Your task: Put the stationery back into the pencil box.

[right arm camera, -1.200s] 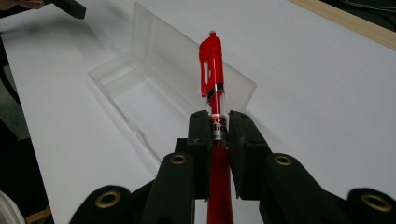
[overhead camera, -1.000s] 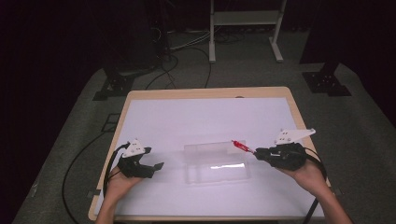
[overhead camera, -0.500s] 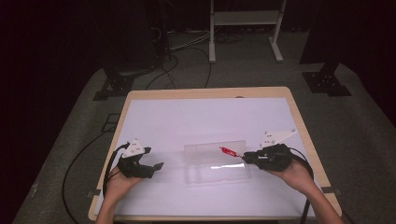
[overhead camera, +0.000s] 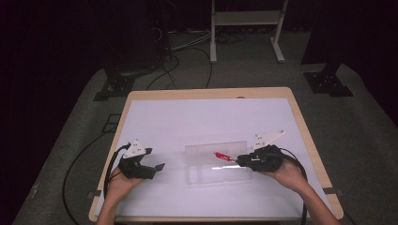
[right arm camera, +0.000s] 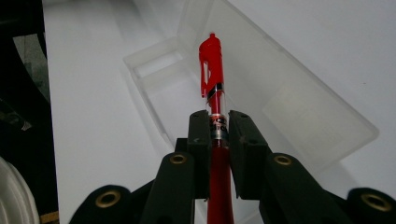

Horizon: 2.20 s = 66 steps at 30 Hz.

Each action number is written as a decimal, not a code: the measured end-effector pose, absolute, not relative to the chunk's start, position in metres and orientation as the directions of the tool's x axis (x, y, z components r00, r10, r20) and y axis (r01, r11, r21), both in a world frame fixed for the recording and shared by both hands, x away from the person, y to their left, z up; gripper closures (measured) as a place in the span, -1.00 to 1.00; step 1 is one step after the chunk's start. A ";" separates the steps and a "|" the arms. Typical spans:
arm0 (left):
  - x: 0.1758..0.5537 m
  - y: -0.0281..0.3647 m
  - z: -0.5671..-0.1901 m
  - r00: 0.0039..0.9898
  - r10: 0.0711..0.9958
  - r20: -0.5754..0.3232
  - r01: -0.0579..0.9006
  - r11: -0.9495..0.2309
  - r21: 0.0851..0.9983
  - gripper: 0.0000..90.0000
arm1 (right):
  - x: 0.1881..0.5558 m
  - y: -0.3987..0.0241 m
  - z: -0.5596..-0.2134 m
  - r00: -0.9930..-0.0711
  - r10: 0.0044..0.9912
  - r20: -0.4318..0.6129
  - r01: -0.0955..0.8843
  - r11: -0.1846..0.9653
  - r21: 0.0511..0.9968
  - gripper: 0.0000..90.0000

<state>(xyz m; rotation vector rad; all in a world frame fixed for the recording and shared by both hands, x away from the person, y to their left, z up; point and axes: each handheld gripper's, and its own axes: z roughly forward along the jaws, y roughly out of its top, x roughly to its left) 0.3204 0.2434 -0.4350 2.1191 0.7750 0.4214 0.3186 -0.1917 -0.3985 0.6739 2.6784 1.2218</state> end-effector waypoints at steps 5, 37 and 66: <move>0.321 0.246 -0.435 0.753 0.658 0.020 0.384 -0.464 0.798 -0.60 | 0.322 -0.185 -0.406 -0.898 0.431 0.085 0.350 0.587 0.730 0.75; 0.321 0.246 -0.435 0.751 0.660 0.016 0.387 -0.459 0.800 -0.61 | 0.337 -0.160 -0.440 -0.922 0.359 0.145 0.358 0.648 0.673 0.75; 0.319 0.245 -0.435 0.759 0.651 0.018 0.379 -0.464 0.801 -0.61 | 0.348 -0.155 -0.463 -0.915 0.355 0.190 0.389 0.661 0.641 0.73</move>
